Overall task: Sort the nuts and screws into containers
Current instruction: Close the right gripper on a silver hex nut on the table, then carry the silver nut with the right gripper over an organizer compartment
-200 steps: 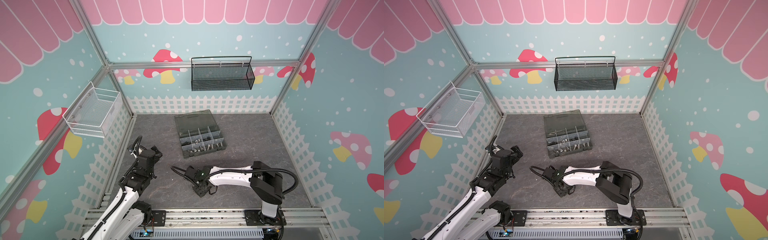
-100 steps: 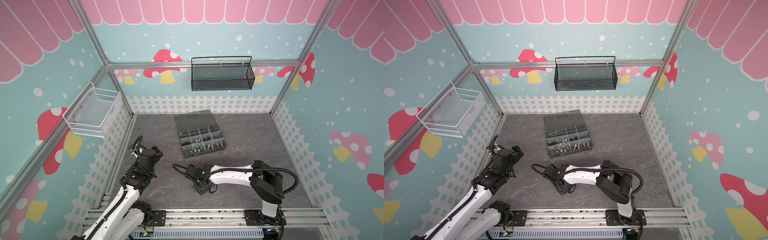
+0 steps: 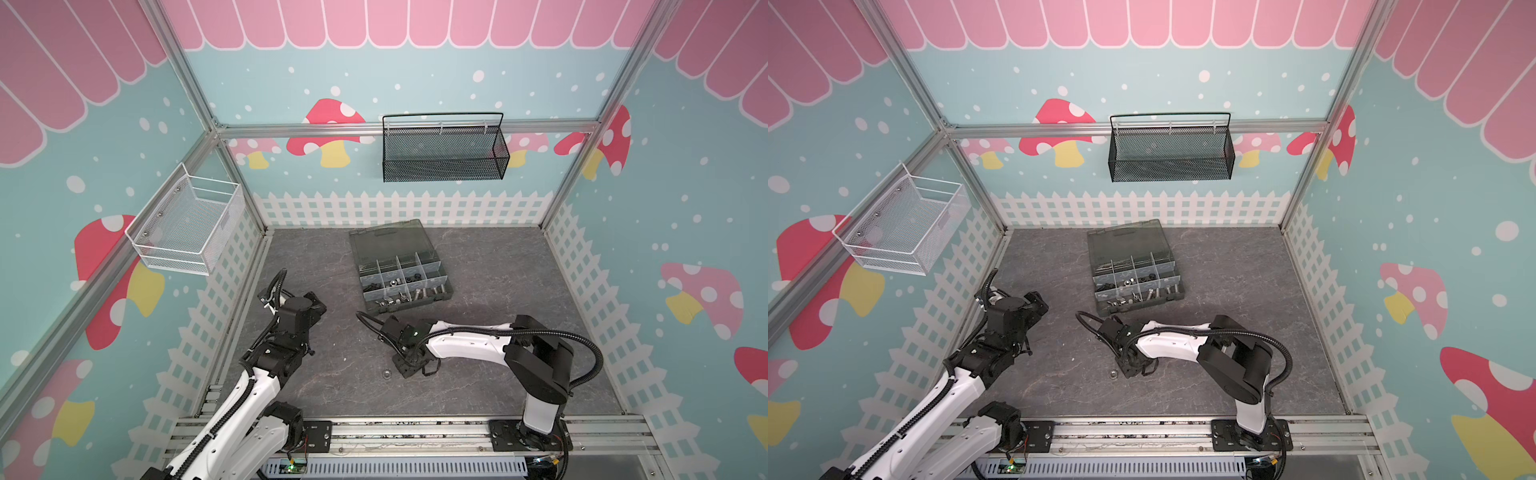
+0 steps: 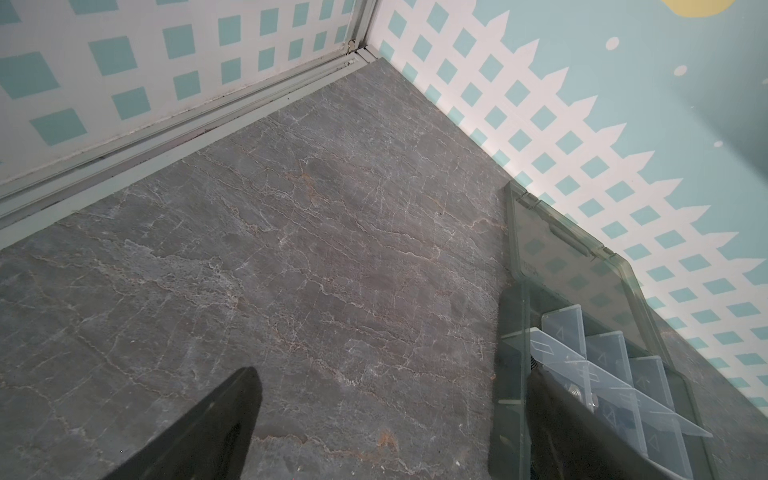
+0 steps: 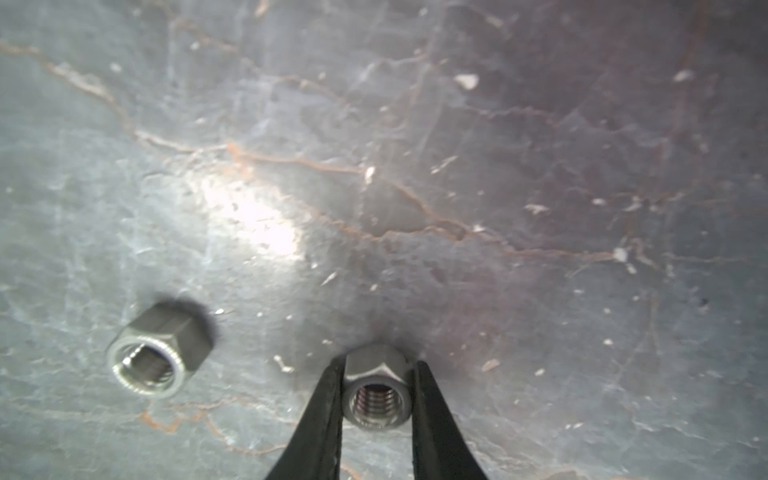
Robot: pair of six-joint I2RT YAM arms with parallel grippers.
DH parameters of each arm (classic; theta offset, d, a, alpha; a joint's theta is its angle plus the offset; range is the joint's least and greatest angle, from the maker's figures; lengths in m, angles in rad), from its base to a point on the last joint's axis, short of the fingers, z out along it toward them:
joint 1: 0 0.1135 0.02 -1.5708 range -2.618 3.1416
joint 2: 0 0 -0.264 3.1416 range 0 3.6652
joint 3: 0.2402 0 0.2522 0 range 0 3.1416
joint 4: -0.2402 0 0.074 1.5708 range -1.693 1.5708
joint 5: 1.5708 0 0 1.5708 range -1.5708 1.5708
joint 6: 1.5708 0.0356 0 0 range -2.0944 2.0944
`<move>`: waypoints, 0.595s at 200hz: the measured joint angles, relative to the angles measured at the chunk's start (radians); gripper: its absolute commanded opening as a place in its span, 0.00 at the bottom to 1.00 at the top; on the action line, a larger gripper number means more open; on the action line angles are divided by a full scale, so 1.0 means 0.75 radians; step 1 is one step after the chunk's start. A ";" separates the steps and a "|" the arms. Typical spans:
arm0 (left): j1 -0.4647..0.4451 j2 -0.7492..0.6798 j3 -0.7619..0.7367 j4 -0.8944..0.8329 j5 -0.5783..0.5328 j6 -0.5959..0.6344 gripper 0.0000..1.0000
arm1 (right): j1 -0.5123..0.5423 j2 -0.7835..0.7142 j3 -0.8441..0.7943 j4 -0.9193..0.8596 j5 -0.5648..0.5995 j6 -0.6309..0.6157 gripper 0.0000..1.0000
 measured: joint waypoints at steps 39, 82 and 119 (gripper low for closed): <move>0.002 0.001 0.000 0.001 0.001 0.000 1.00 | -0.110 -0.033 -0.044 0.041 -0.018 -0.015 0.13; 0.003 0.009 0.000 0.009 0.010 -0.002 1.00 | -0.203 -0.051 -0.044 0.040 0.028 -0.035 0.13; 0.004 0.022 -0.001 0.020 0.035 -0.004 1.00 | -0.270 -0.107 0.057 0.042 0.101 -0.064 0.14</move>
